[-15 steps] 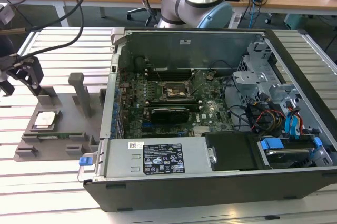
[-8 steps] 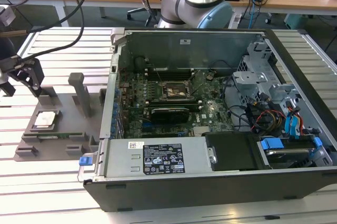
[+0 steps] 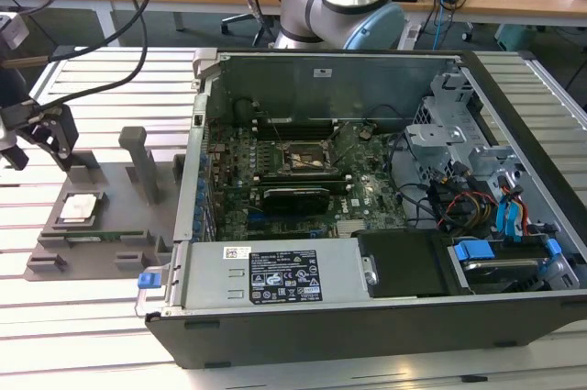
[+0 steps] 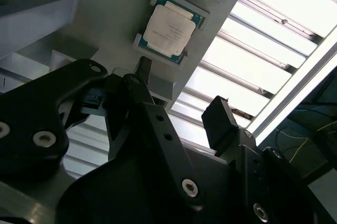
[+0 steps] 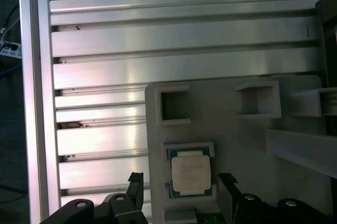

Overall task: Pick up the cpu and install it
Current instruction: 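Pick up the cpu and move it towards the insertion slot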

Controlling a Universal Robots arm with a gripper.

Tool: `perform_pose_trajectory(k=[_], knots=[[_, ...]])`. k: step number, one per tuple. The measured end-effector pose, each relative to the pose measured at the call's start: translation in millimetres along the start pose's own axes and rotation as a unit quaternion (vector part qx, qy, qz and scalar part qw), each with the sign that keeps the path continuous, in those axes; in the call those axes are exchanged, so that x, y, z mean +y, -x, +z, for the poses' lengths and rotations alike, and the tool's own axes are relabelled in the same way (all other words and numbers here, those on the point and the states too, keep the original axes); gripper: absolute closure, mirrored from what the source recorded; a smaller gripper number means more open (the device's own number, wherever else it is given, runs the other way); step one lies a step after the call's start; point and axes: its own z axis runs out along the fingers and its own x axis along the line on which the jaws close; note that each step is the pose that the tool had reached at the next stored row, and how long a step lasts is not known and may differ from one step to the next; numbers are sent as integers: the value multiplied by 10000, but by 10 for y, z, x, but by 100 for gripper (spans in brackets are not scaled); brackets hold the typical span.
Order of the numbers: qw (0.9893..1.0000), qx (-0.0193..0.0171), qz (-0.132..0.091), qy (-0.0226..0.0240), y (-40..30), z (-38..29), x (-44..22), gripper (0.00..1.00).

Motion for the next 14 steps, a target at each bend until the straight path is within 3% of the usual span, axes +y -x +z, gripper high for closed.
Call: perform_pose_trajectory(k=[4,6,11,14], knots=[[10000,0,-5,-7,22,28,-1,34],[10000,2,-26,-42,56,36,2,34],[9994,12,-197,-268,123,70,5,34],[9987,19,-399,-327,129,99,3,34]])
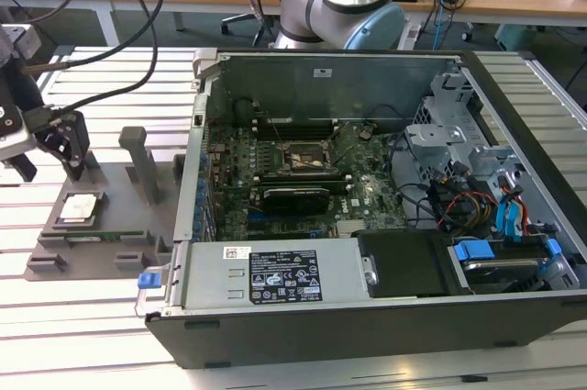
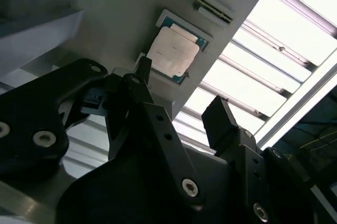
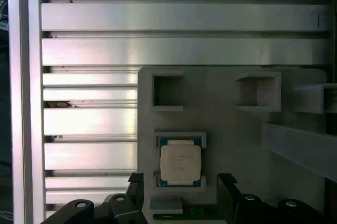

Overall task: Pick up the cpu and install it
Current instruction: 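Pick up the cpu and move it towards the insertion slot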

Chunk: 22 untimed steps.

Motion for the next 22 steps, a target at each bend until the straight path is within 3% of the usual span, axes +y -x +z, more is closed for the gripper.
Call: perform_pose_trajectory(k=[7,18,20,22], knots=[[10000,28,-59,-6,54,86,3,34],[10000,38,-60,-7,55,213,5,34],[10000,38,-60,-7,52,367,9,34],[10000,38,-60,-7,50,449,11,34]])
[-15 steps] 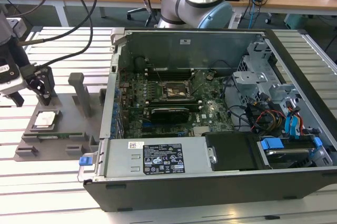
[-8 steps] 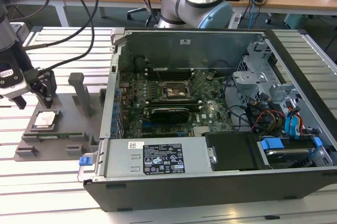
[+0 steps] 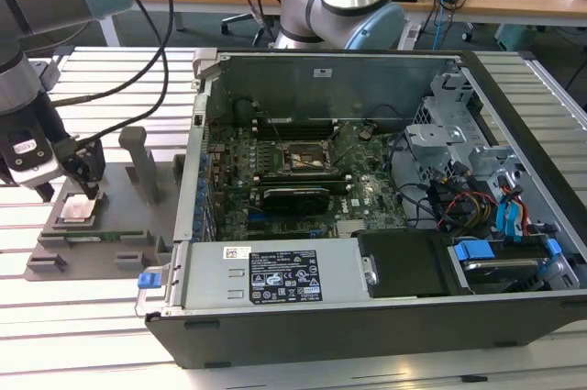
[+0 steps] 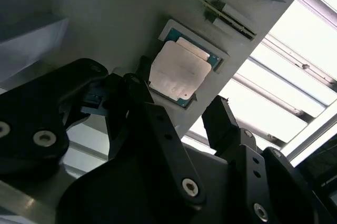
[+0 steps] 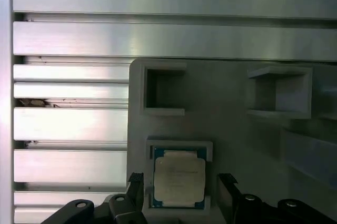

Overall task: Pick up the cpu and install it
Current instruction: 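Pick up the cpu and move it towards the insertion slot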

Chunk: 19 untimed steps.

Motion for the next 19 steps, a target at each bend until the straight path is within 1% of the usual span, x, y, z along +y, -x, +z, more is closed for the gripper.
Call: perform_pose_trajectory(k=[4,10,15,17,19], knots=[[10000,0,1,0,0,51,2,34],[10000,4,0,0,20,113,1,34],[10000,7,0,0,18,216,-3,34],[10000,8,0,0,18,225,-6,34],[10000,7,0,1,18,238,-36,34]])
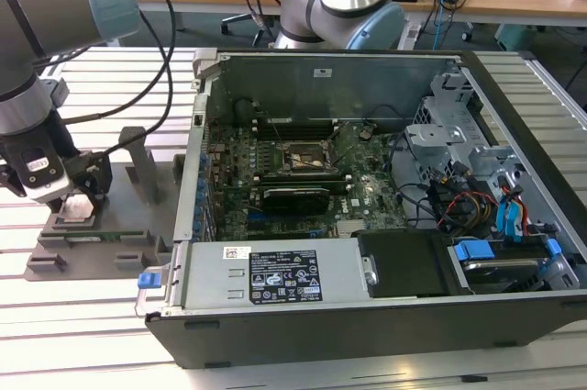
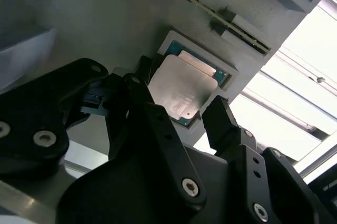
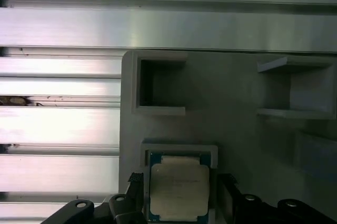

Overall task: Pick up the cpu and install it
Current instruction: 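Pick up the cpu and move it towards the insertion slot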

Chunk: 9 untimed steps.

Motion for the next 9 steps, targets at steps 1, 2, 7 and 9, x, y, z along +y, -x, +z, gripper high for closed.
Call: perform_pose_trajectory(k=[1,2,7,9], knots=[[10000,0,0,-1,0,3,-8,34],[10000,0,0,0,0,7,-10,34],[10000,1,0,0,-1,32,-10,34],[10000,1,0,-1,-1,32,-10,34]])
